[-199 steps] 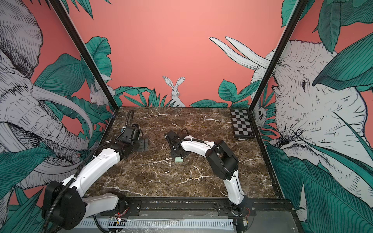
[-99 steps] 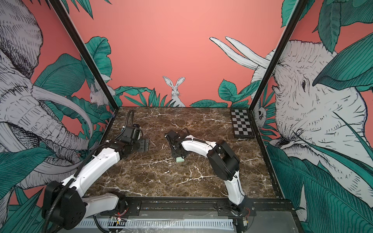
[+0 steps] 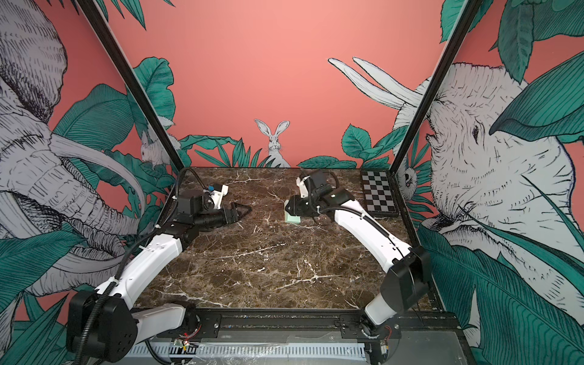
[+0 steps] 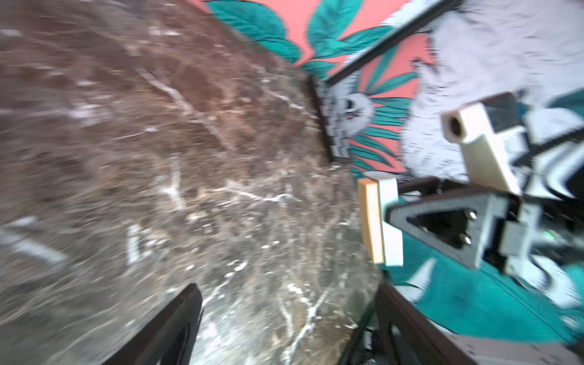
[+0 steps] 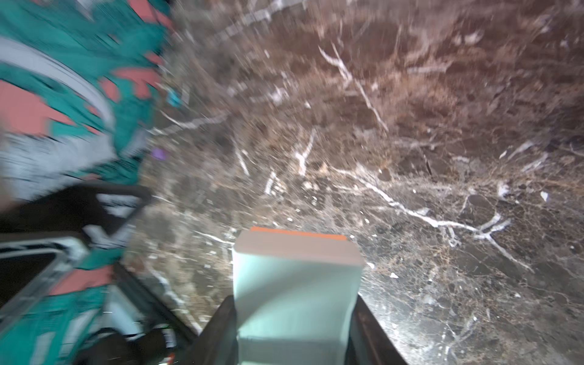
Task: Take the rings out of the lift-off lid box
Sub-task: Pick up the jewelry box from the center of the board, then open the lid on the jewelry box.
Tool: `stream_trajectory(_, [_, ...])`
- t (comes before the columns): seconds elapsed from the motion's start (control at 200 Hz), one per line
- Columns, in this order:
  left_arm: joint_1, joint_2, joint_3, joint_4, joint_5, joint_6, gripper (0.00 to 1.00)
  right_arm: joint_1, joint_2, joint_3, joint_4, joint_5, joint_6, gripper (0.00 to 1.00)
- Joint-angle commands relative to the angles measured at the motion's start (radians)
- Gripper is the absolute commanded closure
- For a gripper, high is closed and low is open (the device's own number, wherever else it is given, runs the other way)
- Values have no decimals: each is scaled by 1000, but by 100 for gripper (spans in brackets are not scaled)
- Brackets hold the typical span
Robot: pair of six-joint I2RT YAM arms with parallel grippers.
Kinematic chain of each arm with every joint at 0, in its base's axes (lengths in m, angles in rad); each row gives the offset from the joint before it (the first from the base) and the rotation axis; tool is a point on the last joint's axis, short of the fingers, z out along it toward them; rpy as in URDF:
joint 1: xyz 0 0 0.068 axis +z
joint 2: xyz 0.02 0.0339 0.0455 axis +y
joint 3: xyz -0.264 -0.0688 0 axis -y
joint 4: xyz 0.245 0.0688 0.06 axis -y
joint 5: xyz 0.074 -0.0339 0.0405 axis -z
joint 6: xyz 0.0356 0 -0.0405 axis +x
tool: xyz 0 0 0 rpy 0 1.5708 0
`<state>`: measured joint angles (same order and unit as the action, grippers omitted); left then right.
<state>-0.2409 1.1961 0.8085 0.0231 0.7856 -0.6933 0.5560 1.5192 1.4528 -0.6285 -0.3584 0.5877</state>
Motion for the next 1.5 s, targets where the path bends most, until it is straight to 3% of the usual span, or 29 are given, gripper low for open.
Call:
stream_trajectory(0.0, [-22, 19, -23, 443, 238, -288, 13, -37, -56, -27, 99, -227, 11, 58])
stream_trajectory(0.25, [-158, 115, 64, 689, 232, -458, 13, -96, -135, -112, 436, -484, 209, 59])
stream_trajectory(0.72, [-193, 261, 103, 1100, 237, -744, 13, -100, -168, -178, 673, -604, 351, 60])
stream_trajectory(0.98, [-225, 289, 118, 1125, 259, -752, 14, -100, -159, -203, 733, -618, 385, 61])
stream_trajectory(1.495, [-230, 286, 107, 1174, 263, -784, 32, -101, -145, -222, 796, -601, 414, 61])
